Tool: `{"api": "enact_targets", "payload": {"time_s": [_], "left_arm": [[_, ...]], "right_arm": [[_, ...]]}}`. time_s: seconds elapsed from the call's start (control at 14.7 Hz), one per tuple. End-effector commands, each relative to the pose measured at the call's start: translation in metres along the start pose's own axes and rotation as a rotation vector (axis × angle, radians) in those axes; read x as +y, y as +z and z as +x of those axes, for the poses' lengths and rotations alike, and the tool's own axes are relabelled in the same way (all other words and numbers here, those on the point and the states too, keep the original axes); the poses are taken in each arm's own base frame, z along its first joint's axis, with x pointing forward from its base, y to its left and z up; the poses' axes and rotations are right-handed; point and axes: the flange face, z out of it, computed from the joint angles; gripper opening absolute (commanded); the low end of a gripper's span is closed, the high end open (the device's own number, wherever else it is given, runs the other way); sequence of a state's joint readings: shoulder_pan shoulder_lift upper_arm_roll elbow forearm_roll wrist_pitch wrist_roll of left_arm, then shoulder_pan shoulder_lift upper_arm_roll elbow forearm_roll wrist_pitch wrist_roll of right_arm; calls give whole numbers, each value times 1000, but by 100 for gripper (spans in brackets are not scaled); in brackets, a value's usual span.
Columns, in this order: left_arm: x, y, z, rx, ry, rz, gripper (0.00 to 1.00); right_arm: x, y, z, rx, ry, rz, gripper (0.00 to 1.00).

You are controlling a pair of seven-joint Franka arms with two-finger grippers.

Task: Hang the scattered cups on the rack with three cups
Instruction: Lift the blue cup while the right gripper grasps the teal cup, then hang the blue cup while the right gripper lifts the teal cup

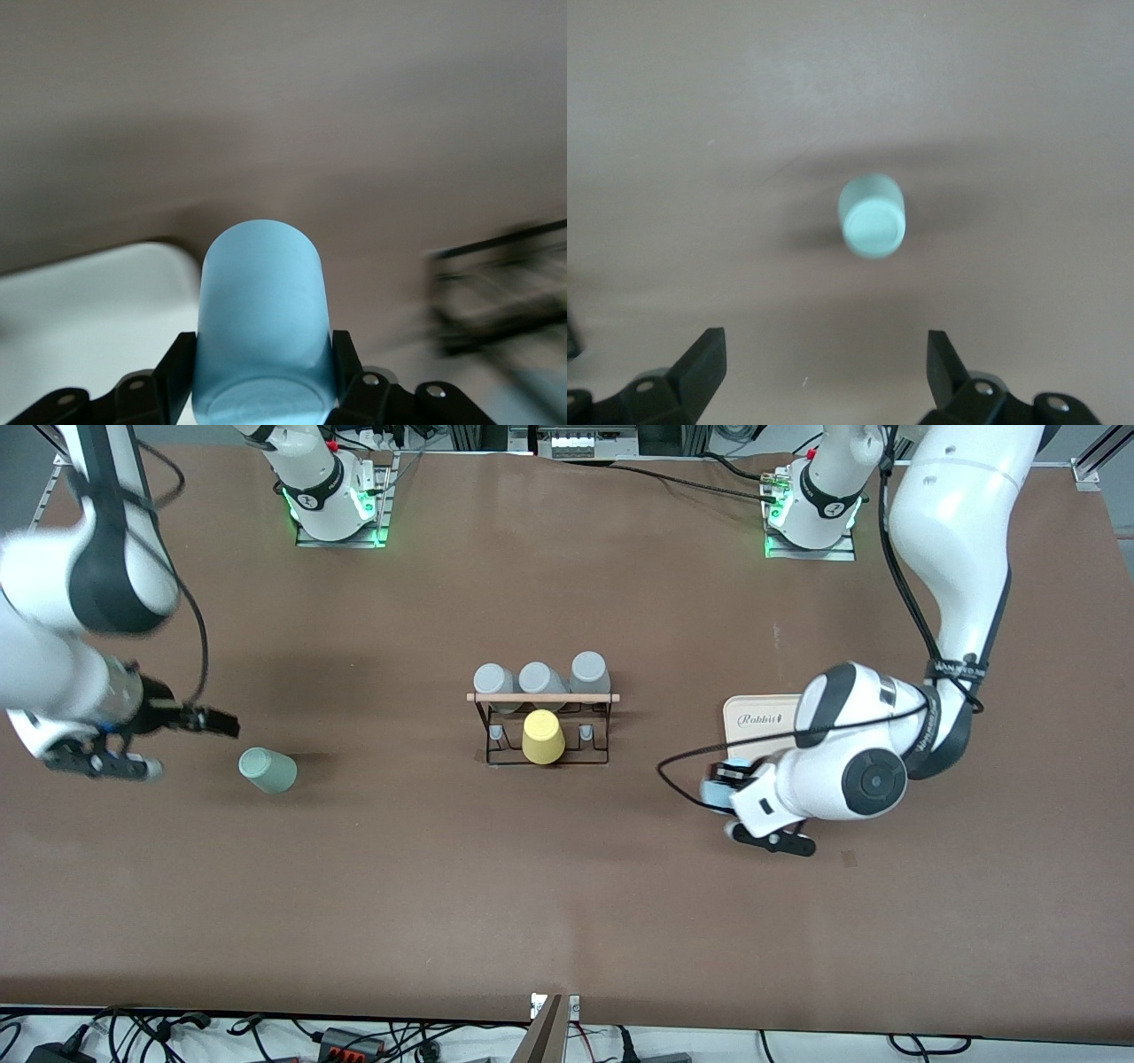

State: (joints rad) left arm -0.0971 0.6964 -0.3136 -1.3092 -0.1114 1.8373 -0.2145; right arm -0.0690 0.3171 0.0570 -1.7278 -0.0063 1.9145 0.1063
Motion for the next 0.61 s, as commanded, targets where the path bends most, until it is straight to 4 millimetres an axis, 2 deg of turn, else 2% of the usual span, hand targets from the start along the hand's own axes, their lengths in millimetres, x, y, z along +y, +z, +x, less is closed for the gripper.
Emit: {"api": "enact_targets", "payload": {"time_s": [0.0, 0.14, 0.27, 0.55], "left_arm": [[51, -42, -5, 25, -142, -133, 1], [91, -43, -16, 19, -213, -147, 1], [131, -28, -31, -6, -240, -131, 1], [169, -8, -51, -40, -256, -108, 2]], "right_arm": [[8, 48, 23, 7, -56, 1, 100], [16, 77, 31, 4, -93, 4, 100], [24, 99, 27, 25, -97, 7, 100], [33, 130, 16, 41, -117, 9, 100]]}}
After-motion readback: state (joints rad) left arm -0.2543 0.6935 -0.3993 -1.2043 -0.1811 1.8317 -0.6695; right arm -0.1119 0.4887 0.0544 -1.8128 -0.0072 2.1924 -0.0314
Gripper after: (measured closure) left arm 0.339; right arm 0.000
